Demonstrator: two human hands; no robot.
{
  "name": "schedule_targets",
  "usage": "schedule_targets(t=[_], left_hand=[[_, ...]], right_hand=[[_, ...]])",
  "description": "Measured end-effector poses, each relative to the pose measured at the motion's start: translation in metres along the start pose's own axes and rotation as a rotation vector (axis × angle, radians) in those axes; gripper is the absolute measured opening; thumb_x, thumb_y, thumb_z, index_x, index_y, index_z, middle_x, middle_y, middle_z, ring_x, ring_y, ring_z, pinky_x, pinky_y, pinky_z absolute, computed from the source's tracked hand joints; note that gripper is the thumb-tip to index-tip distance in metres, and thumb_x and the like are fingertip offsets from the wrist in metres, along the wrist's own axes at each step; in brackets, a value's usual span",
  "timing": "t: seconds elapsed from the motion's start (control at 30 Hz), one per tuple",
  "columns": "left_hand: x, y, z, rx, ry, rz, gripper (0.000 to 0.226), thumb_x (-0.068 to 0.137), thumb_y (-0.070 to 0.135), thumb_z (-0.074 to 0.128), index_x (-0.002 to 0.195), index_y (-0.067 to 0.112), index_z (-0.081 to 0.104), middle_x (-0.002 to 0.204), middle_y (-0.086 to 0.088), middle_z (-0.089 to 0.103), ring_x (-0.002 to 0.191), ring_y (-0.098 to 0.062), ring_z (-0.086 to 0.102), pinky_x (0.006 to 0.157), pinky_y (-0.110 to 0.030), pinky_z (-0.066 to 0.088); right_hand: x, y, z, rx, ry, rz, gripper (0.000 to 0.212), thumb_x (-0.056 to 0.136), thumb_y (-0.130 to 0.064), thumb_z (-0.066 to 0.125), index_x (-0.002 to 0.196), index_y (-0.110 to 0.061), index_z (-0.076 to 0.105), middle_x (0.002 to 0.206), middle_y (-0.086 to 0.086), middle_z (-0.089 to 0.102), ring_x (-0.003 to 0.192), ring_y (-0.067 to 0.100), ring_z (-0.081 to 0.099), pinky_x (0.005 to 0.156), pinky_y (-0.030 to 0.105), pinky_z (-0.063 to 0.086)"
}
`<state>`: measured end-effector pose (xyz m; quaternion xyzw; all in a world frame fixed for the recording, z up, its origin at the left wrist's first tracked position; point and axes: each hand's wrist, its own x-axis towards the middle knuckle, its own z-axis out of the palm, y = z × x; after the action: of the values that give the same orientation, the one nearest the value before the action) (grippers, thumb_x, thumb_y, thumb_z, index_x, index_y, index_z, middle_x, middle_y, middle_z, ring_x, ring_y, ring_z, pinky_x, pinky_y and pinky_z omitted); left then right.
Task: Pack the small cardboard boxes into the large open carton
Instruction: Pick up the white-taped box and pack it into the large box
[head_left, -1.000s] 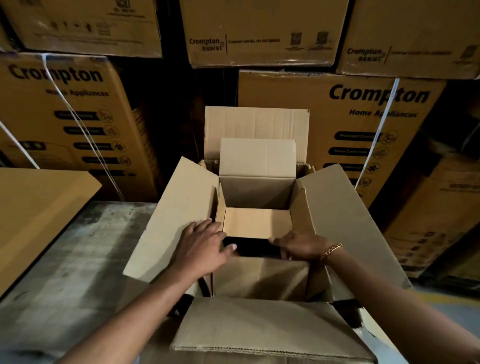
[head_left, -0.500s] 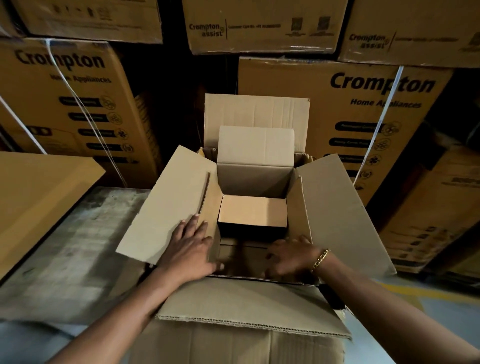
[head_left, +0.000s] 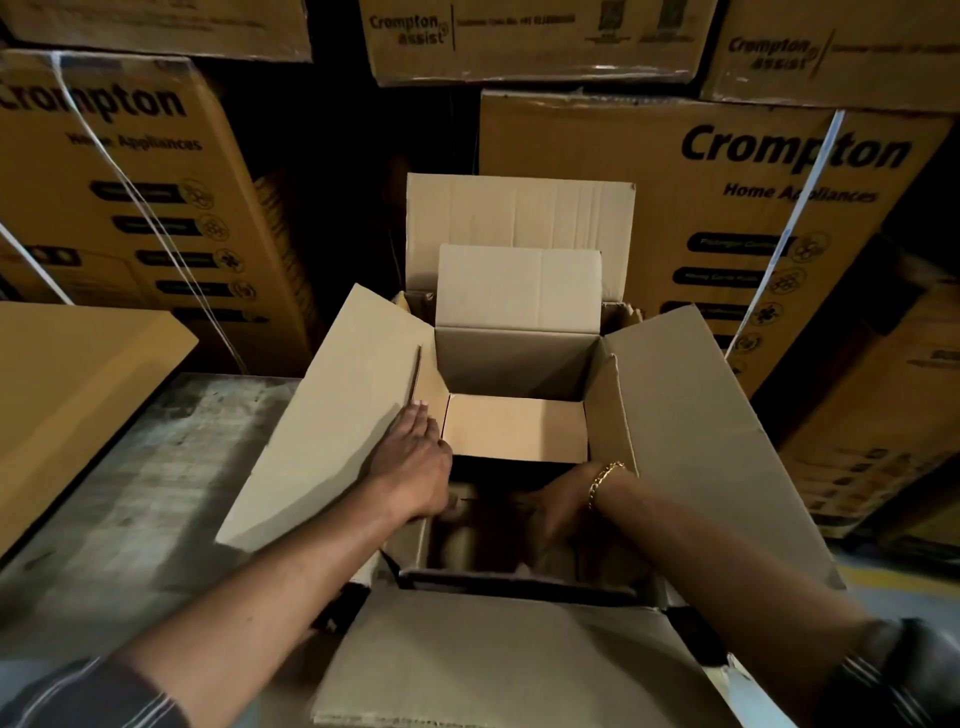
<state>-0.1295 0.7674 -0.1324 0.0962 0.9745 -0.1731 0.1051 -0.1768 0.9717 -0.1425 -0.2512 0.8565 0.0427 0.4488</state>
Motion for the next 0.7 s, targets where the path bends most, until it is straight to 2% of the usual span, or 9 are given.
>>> schedule_targets(t=[0.07,0.13,0.23,0.3,0.4,0.47,0.57,0.63,0.7], left_hand=[[0.022,-0.001,-0.003,-0.010,-0.015,-0.011,0.080,0.090,0.061,0.047,0.149,0.008,0.042,0.162,-0.025,0.023,0.152,-0.041,0.009,0.123,-0.050,-0.003],[0.041,0.000,-0.006,-0.015,-0.022,-0.015,0.083,0.089,0.068,0.048,0.149,0.010,0.042,0.162,-0.023,0.025,0.151,-0.041,0.013,0.123,-0.050,0.003],[0.063,-0.004,-0.008,-0.038,0.020,-0.018,0.083,0.085,0.069,0.053,0.148,0.015,0.043,0.162,-0.018,0.025,0.150,-0.038,0.015,0.121,-0.050,0.010],[0.074,-0.011,-0.010,-0.067,0.123,-0.025,0.083,0.083,0.069,0.055,0.147,0.017,0.045,0.164,-0.016,0.023,0.151,-0.037,0.010,0.121,-0.053,0.009],[0.090,-0.024,-0.012,-0.132,0.301,-0.090,0.083,0.083,0.068,0.056,0.149,0.019,0.042,0.166,-0.019,0.013,0.152,-0.040,0.005,0.121,-0.055,0.008],[0.100,-0.034,-0.012,-0.277,0.303,-0.133,0.087,0.086,0.067,0.055,0.154,0.019,0.031,0.166,-0.020,0.005,0.152,-0.040,0.005,0.121,-0.051,0.011],[0.112,-0.041,-0.010,-0.486,0.277,-0.142,0.094,0.087,0.065,0.056,0.159,0.018,0.016,0.167,-0.017,0.004,0.151,-0.036,0.016,0.118,-0.046,0.024],[0.118,-0.041,-0.009,-0.513,0.325,-0.138,0.096,0.088,0.061,0.057,0.159,0.015,0.012,0.167,-0.016,0.010,0.149,-0.035,0.023,0.115,-0.046,0.028],[0.122,-0.040,-0.008,-0.527,0.329,-0.128,0.097,0.089,0.058,0.058,0.159,0.013,0.008,0.167,-0.016,0.008,0.150,-0.035,0.022,0.116,-0.045,0.027]], right_hand=[[0.022,0.002,0.001,0.076,0.089,0.047,0.063,0.092,-0.049,0.062,0.144,-0.015,0.051,0.148,0.013,0.051,0.134,0.032,0.048,0.108,0.037,0.037],[0.037,0.004,0.003,0.122,0.137,0.078,0.057,0.102,-0.040,0.050,0.151,-0.014,0.039,0.156,0.016,0.041,0.142,0.034,0.039,0.112,0.040,0.031],[0.052,0.012,0.003,0.053,0.135,0.125,0.077,0.101,-0.049,0.047,0.161,-0.017,0.010,0.166,0.019,0.012,0.149,0.042,0.019,0.118,0.048,0.021],[0.054,0.016,0.001,0.014,0.221,0.151,0.090,0.097,-0.055,0.051,0.161,-0.022,-0.002,0.167,0.016,-0.002,0.148,0.049,0.010,0.118,0.057,0.019],[0.045,0.024,-0.008,0.007,0.540,0.195,0.113,0.079,-0.066,0.066,0.160,-0.027,-0.002,0.167,0.007,-0.002,0.150,0.043,0.009,0.115,0.061,0.023],[0.038,0.034,-0.023,0.052,0.684,0.197,0.120,0.073,-0.067,0.072,0.160,-0.029,-0.002,0.168,0.003,-0.008,0.152,0.039,0.004,0.114,0.061,0.024],[0.037,0.049,-0.049,0.049,0.734,0.211,0.118,0.074,-0.063,0.074,0.160,-0.029,-0.001,0.168,0.001,-0.012,0.153,0.038,0.002,0.115,0.060,0.024],[0.040,0.056,-0.063,0.031,0.737,0.216,0.117,0.074,-0.062,0.074,0.160,-0.029,0.001,0.168,0.001,-0.011,0.153,0.038,0.003,0.115,0.059,0.024],[0.045,0.061,-0.074,0.026,0.740,0.214,0.115,0.075,-0.062,0.073,0.160,-0.030,0.003,0.168,0.001,-0.009,0.153,0.038,0.004,0.116,0.058,0.022]])
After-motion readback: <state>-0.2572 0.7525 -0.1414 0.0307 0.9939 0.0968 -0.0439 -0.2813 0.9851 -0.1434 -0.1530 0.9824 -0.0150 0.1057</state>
